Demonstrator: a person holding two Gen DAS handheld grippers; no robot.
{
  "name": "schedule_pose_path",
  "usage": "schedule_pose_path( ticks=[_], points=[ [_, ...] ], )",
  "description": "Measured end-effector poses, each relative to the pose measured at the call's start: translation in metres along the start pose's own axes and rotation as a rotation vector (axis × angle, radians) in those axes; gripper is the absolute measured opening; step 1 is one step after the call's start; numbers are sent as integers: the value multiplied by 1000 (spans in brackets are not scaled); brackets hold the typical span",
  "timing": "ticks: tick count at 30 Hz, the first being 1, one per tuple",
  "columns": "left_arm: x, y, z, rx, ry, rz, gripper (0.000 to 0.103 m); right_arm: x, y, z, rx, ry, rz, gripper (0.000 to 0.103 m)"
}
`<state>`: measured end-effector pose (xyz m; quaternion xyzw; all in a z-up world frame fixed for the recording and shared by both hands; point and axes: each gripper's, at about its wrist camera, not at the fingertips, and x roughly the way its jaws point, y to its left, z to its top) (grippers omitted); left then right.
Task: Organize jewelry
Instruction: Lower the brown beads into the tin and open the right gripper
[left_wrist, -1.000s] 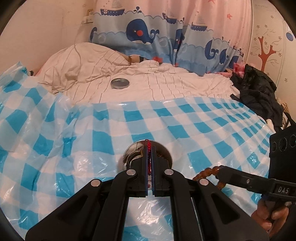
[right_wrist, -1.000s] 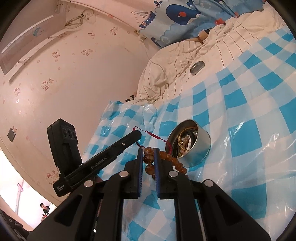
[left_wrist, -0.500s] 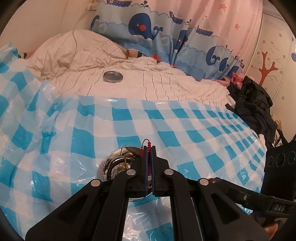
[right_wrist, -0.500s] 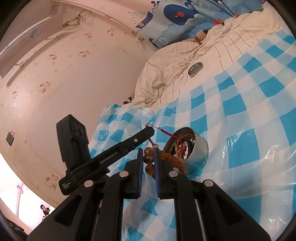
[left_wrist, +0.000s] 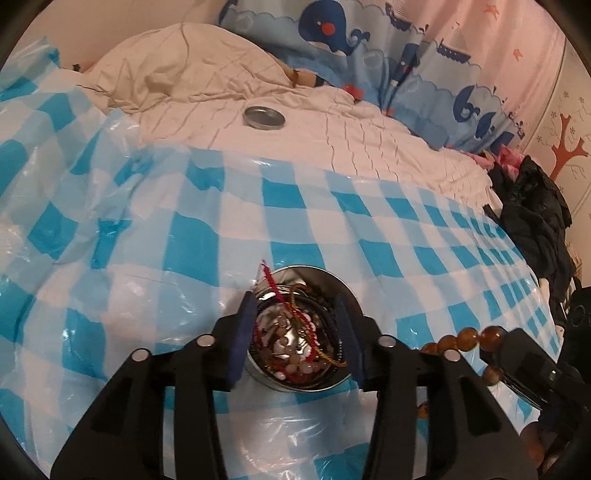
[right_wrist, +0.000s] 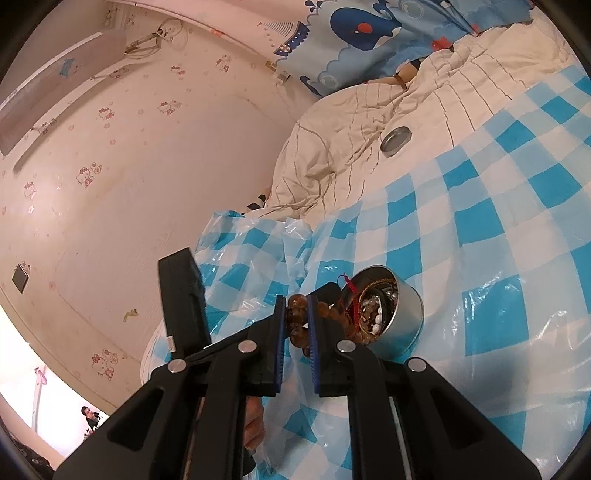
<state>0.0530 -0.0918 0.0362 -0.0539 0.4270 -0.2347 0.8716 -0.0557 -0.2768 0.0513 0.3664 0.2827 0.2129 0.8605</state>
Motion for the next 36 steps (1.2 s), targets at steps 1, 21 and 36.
schedule_pose_path(
  ticks=[1,21,36],
  points=[
    [-2,3,0,-8,-1,5,46,4,0,1,1,4,2,12],
    [-24,55,8,-219,-66,1,57,76,-17,12,-85,104,-266,25],
    [-33,63,2,-209,-67,38,64,106,14,-25,-391,189,-494,30]
  ],
)
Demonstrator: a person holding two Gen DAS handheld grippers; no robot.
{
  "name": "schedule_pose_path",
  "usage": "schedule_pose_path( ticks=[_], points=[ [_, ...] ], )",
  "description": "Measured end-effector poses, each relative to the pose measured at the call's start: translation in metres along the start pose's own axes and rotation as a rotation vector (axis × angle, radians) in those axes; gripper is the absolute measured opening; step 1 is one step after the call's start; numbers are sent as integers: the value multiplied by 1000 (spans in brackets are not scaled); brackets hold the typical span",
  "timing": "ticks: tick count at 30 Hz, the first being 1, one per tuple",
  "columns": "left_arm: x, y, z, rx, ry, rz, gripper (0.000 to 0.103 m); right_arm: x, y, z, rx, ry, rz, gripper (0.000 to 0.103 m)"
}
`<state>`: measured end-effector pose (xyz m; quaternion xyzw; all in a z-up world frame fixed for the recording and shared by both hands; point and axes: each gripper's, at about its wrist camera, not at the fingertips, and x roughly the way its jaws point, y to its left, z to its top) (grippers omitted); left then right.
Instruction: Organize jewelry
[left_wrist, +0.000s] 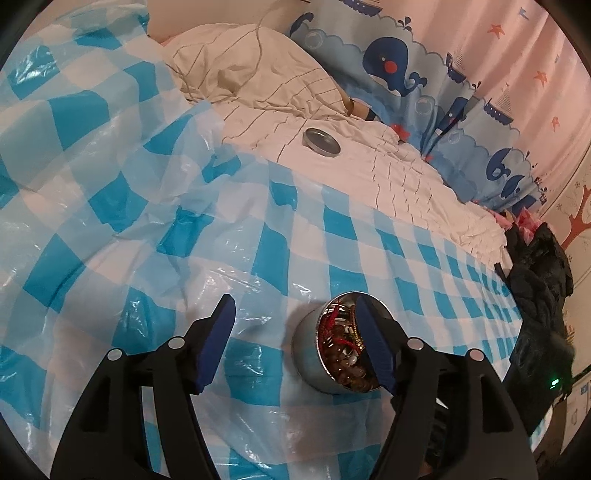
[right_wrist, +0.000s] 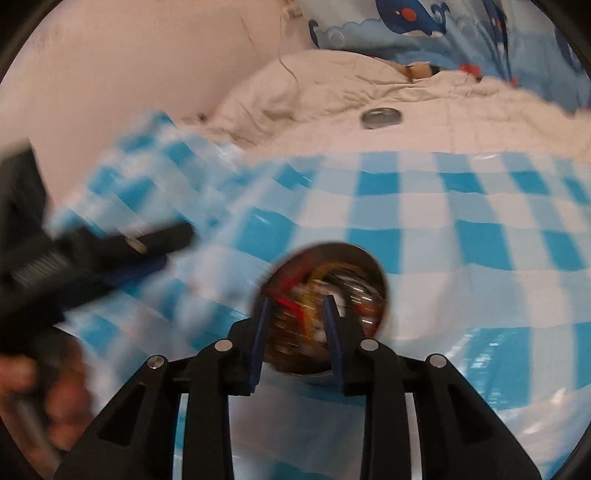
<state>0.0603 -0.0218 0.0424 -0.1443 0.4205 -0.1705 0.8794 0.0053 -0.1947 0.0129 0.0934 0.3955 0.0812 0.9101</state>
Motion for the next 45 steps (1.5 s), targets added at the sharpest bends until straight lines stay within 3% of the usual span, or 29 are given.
schedule_pose_path(
  ticks=[2,4,10,16,22,25,32,45],
  points=[
    [-2,-4,-2,34,-9,28,67,-10,-2,-2,-5,-22,-13,34],
    [-6,-9,-4,77,-29,73,72,-24,-2,-4,-17,-55,-36,55],
    [-22,-27,-18,216,-76,173,86,-61,-10,-41,-21,-50,-108,73],
    [-31,-39,-40,328,-71,228,93,-75,-28,-77,86,-6,-158,77],
    [-39,-46,-63,401,-53,264,94,-77,-20,-76,84,-22,-176,88],
    [-45,-40,-74,399,-40,292,95,-81,-13,-74,79,-22,-179,89],
    [-50,-31,-70,368,-40,278,95,-93,7,-70,69,-62,-196,95],
    [-51,-30,-70,383,-30,292,95,-71,11,-79,67,-31,-210,95]
  ],
)
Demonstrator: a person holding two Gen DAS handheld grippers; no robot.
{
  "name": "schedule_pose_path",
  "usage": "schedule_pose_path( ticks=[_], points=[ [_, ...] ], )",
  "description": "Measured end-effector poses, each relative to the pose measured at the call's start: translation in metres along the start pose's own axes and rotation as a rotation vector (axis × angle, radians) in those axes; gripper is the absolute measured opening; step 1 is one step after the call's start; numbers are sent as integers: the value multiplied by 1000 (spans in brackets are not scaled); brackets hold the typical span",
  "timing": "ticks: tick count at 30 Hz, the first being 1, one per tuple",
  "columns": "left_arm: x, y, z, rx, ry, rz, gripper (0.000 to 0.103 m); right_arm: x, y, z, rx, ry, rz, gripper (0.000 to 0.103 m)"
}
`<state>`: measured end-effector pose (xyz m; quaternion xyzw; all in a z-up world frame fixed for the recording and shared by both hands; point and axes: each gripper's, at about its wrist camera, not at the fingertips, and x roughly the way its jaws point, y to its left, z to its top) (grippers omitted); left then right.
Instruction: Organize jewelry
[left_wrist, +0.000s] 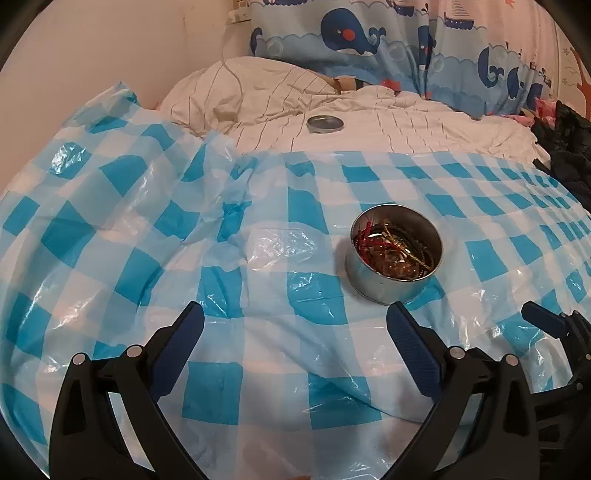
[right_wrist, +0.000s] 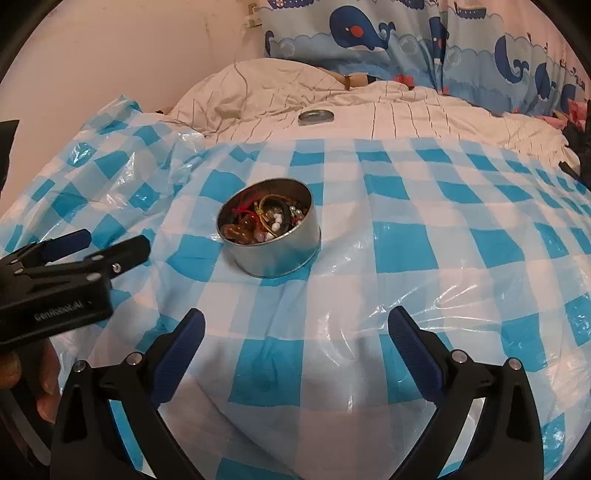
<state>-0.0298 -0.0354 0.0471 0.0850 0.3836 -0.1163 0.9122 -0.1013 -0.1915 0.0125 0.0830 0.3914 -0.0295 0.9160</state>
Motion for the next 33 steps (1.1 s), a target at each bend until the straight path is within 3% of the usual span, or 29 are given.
schedule_pose_path(
  ticks=[33],
  points=[
    [14,-18,1,46,31,1,95,9,-11,-7,-10,27,-7,95]
  ],
)
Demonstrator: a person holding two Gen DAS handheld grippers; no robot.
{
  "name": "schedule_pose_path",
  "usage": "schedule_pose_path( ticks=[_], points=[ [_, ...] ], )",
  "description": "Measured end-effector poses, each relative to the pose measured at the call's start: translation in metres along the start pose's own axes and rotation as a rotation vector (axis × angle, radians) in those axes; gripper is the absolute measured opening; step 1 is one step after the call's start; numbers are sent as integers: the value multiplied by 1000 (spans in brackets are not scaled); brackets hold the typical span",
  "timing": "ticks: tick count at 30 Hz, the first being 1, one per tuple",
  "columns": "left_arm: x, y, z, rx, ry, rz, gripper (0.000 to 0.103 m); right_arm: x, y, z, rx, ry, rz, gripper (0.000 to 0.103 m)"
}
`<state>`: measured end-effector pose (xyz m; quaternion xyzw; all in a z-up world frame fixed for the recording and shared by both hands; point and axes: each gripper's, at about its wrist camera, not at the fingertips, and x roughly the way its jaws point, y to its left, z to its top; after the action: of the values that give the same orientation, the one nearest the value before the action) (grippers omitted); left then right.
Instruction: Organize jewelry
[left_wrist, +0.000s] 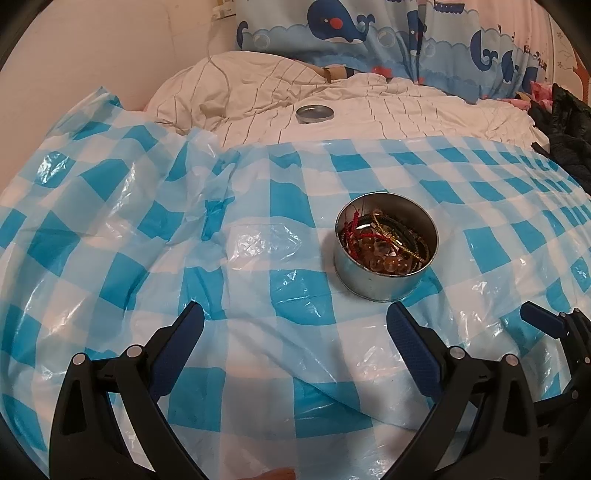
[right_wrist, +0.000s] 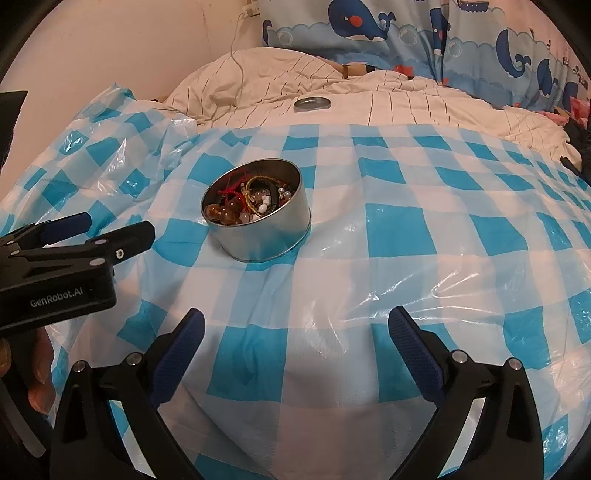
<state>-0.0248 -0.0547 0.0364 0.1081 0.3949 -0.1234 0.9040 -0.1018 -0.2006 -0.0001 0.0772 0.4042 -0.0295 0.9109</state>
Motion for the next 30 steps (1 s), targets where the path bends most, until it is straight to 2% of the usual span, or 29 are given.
schedule_pose_path(
  ticks=[30],
  points=[
    [0,-1,-2,13,5,4,95,0,2,0,-1,1,-2,95]
  ],
)
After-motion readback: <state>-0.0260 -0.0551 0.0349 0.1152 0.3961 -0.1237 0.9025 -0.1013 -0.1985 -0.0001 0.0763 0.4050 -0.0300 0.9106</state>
